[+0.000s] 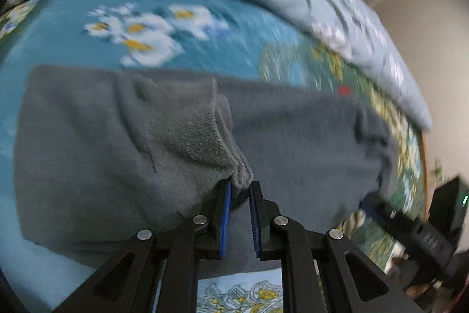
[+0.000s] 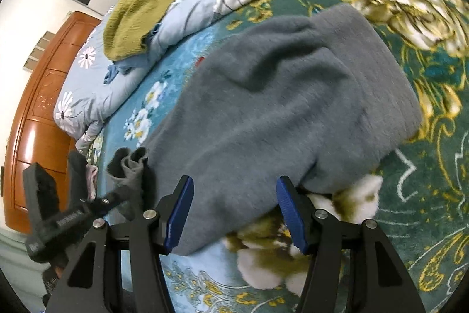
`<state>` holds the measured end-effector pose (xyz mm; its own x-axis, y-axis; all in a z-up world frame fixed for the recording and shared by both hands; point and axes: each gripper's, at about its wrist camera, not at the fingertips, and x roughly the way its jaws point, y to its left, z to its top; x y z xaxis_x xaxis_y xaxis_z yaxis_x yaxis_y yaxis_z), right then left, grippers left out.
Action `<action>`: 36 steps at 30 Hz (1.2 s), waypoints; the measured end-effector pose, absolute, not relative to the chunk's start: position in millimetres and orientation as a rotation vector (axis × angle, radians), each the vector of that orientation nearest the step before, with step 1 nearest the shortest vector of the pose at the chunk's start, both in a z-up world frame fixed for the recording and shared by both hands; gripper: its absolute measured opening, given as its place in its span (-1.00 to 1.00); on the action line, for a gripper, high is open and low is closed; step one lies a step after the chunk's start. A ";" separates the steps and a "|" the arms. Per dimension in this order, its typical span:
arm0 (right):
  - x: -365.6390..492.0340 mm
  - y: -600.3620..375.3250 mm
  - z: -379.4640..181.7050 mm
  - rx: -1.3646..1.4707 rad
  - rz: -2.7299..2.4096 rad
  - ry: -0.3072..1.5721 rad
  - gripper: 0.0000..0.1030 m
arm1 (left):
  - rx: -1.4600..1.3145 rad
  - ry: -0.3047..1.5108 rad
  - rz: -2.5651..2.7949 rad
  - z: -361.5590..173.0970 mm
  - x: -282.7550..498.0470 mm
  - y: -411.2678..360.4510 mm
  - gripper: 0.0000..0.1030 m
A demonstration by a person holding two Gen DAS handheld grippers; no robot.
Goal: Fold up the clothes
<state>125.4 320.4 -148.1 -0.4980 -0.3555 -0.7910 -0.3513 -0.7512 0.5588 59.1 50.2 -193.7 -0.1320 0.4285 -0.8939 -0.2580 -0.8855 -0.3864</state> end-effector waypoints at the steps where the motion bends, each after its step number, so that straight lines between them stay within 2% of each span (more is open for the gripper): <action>1: 125.5 320.5 -149.7 1.578 -2.476 -1.109 0.17 | -1.714 -0.200 2.008 -201.8 62.3 53.9 -0.73; 6: 123.6 317.8 -153.5 1.598 -2.462 -1.096 0.17 | -1.775 -0.253 1.885 -222.4 66.8 47.9 -0.65; 9: 118.1 310.7 -144.8 1.557 -2.464 -1.054 0.17 | -1.694 -0.469 1.843 -200.7 64.7 22.0 -0.61; 10: 114.7 305.5 -141.2 1.538 -2.459 -1.030 0.17 | -1.650 -0.541 1.871 -189.9 60.8 10.2 -0.45; 11: 111.3 300.3 -137.6 1.520 -2.454 -1.007 0.17 | -1.630 -0.574 1.956 -180.7 53.8 -5.8 -0.17; 13: 101.0 285.1 -134.3 1.485 -2.417 -0.974 0.17 | -1.622 -0.597 2.116 -169.2 40.9 -34.7 0.05; 18: 66.7 231.4 -147.7 1.486 -2.280 -0.910 0.19 | -1.747 -0.574 2.395 -177.7 25.6 -100.2 0.10; 19: 60.4 220.2 -152.3 1.497 -2.259 -0.891 0.19 | -1.815 -0.616 2.411 -188.6 27.4 -112.7 0.17; 21: 48.7 198.1 -160.2 1.524 -2.231 -0.834 0.20 | -1.913 -0.661 2.390 -206.5 30.9 -125.9 0.18; 22: 43.3 190.2 -162.4 1.538 -2.227 -0.803 0.23 | -1.928 -0.674 2.387 -210.7 32.2 -126.9 0.18; 24: 32.8 175.8 -166.5 1.562 -2.221 -0.743 0.51 | -1.953 -0.699 2.380 -218.6 34.6 -128.3 0.18; 26: 22.9 167.7 -169.2 1.568 -2.232 -0.692 0.51 | -1.966 -0.695 2.383 -224.6 36.4 -125.4 0.18; 28: 14.0 166.5 -173.7 1.580 -2.238 -0.703 0.51 | -1.974 -0.659 2.391 -227.1 37.9 -124.0 0.19; 32: 4.8 167.8 -182.3 1.565 -2.173 -0.854 0.51 | -1.962 -0.728 2.383 -228.7 41.2 -129.9 0.19; 34: 3.3 165.6 -184.5 1.566 -2.156 -0.895 0.48 | -1.934 -0.797 2.387 -226.2 41.7 -135.5 0.19; 35: 2.4 164.0 -184.6 1.572 -2.157 -0.901 0.33 | -1.917 -0.833 2.393 -223.8 40.8 -138.4 0.19; 36: 1.7 162.8 -184.7 1.575 -2.154 -0.914 0.01 | -1.900 -0.868 2.398 -221.5 39.9 -141.4 0.19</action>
<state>1.7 162.8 -184.7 -0.3415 -0.5933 -0.7289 -0.1121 -0.7443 0.6583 39.9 -141.4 -221.5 -0.2854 0.2967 -0.9113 0.3551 -0.8505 -0.3881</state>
